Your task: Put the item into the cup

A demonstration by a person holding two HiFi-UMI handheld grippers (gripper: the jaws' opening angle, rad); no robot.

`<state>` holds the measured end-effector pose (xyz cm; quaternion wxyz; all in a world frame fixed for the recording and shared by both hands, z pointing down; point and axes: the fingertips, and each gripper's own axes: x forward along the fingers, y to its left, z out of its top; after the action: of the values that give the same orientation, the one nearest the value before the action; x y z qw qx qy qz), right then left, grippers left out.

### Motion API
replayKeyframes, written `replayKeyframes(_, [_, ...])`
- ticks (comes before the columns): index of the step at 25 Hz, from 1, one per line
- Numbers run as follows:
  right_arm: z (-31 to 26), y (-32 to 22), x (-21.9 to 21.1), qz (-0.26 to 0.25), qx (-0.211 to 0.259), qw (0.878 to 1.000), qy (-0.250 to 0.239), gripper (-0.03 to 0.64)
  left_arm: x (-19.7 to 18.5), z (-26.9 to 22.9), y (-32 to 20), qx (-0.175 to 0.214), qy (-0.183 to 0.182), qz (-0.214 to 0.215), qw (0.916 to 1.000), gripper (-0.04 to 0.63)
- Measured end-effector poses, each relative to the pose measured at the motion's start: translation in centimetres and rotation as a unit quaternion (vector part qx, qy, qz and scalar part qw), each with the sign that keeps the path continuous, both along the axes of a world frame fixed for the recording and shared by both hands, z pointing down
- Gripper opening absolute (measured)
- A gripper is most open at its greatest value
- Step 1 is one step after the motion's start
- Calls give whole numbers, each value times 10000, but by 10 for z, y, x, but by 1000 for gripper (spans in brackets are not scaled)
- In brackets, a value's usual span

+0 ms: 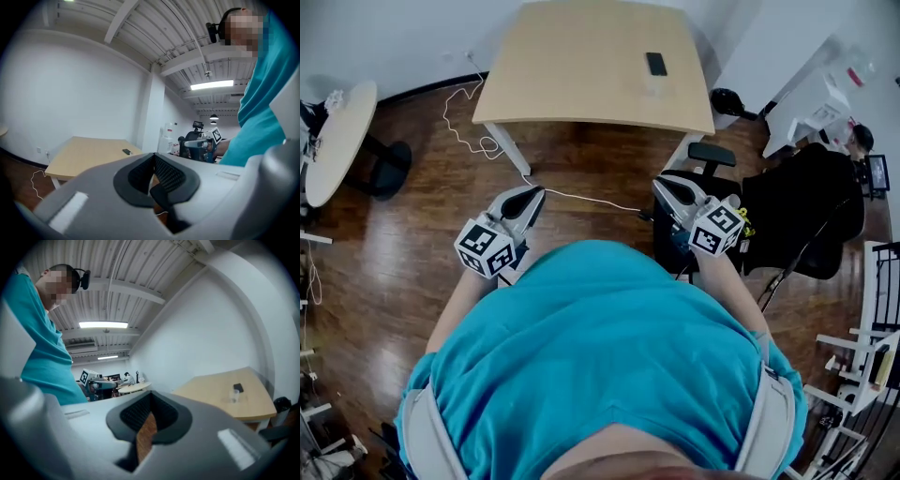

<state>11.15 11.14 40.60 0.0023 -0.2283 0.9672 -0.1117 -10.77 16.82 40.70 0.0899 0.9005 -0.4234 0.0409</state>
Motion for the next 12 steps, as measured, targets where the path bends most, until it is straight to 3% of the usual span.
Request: replayKeyframes(12, [3, -4, -4, -57, 34, 9995, 317, 0, -6, -3, -14, 58, 222, -110, 9997, 5])
